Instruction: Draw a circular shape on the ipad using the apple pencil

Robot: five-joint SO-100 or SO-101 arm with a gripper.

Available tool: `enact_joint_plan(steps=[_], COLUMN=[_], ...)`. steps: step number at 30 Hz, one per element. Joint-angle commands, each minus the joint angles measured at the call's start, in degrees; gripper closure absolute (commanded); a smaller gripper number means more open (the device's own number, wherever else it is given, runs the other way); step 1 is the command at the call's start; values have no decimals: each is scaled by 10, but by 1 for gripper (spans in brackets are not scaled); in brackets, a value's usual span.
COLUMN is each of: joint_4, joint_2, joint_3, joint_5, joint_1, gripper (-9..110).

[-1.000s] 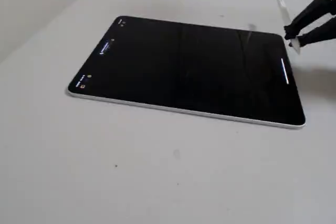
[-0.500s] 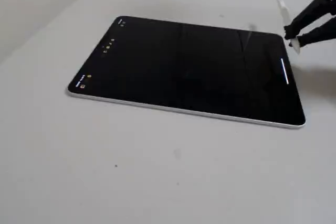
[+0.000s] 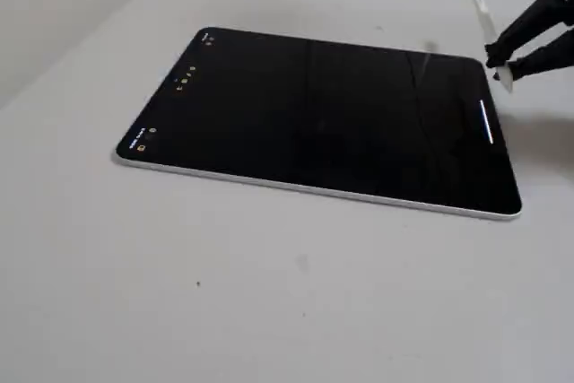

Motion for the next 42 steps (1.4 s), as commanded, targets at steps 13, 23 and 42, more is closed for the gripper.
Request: enact_joint_plan(steps=[13, 23, 42], joint_4=[-9, -109, -875], joint_2=[6, 6, -445], joint_3=[-4, 4, -1], joint_5=[-21, -173, -668], joint_1=[-33, -12, -122], gripper=[101, 101, 101])
